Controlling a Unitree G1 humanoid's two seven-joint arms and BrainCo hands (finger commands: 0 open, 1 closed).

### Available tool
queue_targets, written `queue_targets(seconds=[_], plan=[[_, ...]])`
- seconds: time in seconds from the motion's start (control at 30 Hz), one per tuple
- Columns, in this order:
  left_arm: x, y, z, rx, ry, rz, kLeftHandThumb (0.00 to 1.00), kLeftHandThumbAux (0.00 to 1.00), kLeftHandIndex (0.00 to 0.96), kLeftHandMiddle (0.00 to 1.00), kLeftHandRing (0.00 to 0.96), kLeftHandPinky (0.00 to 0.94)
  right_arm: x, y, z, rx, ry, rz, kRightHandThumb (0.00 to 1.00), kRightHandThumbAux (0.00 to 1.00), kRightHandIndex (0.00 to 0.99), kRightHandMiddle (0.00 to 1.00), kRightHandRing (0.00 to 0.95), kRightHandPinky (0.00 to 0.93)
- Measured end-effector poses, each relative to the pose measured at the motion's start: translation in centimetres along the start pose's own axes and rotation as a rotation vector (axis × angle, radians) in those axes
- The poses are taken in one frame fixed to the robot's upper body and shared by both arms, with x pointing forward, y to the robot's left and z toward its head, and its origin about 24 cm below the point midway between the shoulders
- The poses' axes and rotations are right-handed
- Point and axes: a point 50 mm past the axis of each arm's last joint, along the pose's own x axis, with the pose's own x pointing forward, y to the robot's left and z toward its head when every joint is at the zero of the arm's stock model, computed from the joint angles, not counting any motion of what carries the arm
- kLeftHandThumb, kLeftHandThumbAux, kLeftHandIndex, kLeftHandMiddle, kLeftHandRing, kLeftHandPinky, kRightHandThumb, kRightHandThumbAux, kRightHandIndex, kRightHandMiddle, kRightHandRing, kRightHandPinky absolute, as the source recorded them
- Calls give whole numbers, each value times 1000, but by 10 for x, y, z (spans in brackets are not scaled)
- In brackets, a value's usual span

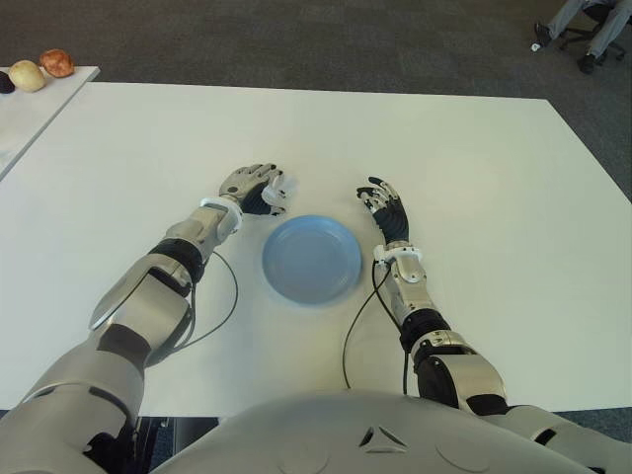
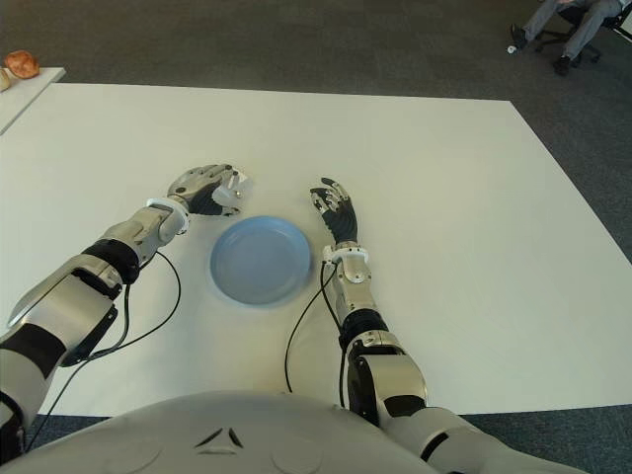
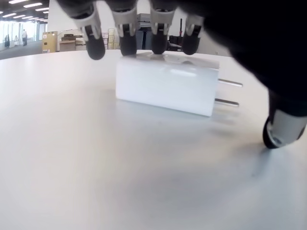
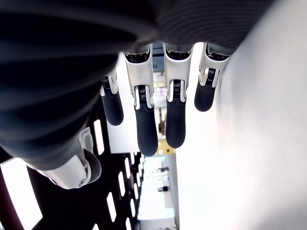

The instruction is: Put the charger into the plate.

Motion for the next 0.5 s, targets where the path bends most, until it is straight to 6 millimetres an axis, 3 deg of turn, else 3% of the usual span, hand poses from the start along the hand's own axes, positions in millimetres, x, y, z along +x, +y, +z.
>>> queue_targets(seconds=[0.5], plan=[[0,0,0,30,9,-16,0,448,0,0,0,7,-1,-1,0,-1,4,1,0,652,201,382,303,163]])
